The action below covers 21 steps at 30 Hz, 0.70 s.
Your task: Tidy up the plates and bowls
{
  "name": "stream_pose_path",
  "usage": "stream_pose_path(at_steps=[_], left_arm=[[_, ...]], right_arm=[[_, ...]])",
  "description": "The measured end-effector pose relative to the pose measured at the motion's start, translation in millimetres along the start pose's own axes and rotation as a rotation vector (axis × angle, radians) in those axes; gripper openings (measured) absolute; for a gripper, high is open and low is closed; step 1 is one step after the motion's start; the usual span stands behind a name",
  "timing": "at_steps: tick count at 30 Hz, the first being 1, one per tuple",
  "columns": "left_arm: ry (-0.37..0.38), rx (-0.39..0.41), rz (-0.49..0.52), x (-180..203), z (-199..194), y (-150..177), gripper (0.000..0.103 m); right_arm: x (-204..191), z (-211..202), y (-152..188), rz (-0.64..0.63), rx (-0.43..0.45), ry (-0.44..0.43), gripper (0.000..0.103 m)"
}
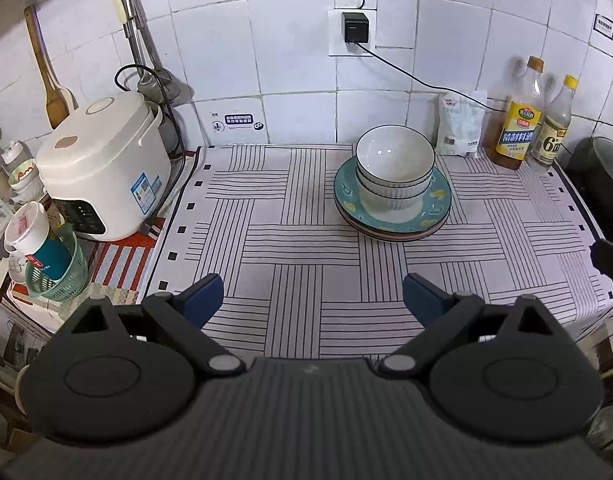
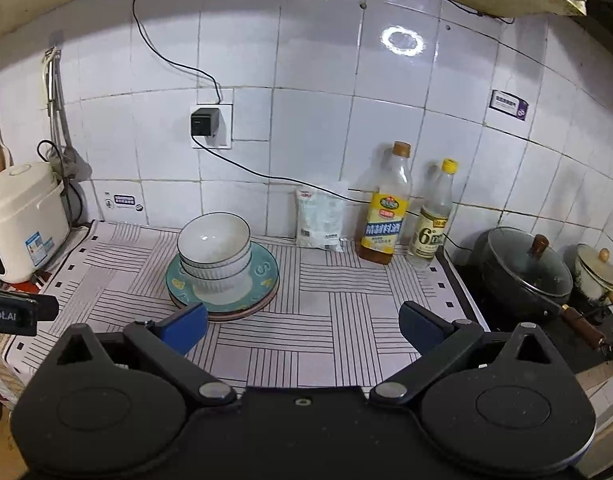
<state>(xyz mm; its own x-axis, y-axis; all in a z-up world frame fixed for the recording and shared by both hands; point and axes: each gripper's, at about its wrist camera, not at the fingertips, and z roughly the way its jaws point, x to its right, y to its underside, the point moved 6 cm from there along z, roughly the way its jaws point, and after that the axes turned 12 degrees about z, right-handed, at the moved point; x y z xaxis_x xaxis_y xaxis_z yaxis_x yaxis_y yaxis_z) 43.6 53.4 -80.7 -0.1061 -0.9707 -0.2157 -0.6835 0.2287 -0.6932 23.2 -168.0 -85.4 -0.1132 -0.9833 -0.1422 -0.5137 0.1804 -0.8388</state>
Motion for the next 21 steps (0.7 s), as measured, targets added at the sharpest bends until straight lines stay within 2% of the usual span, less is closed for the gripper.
stream_pose_path(at_steps=[7, 21], left_arm=[[-0.005, 0.014, 0.004, 5.0, 1.7, 3.9, 0.097], [-0.010, 0.043, -0.028, 6.7, 3.7, 2.8, 0.097]], right_arm=[[10.6, -0.1, 5.7, 0.035, -0.008, -0.010, 0.103], [11.1, 1.8, 10.9, 0.018, -0.005, -0.023, 0.103]])
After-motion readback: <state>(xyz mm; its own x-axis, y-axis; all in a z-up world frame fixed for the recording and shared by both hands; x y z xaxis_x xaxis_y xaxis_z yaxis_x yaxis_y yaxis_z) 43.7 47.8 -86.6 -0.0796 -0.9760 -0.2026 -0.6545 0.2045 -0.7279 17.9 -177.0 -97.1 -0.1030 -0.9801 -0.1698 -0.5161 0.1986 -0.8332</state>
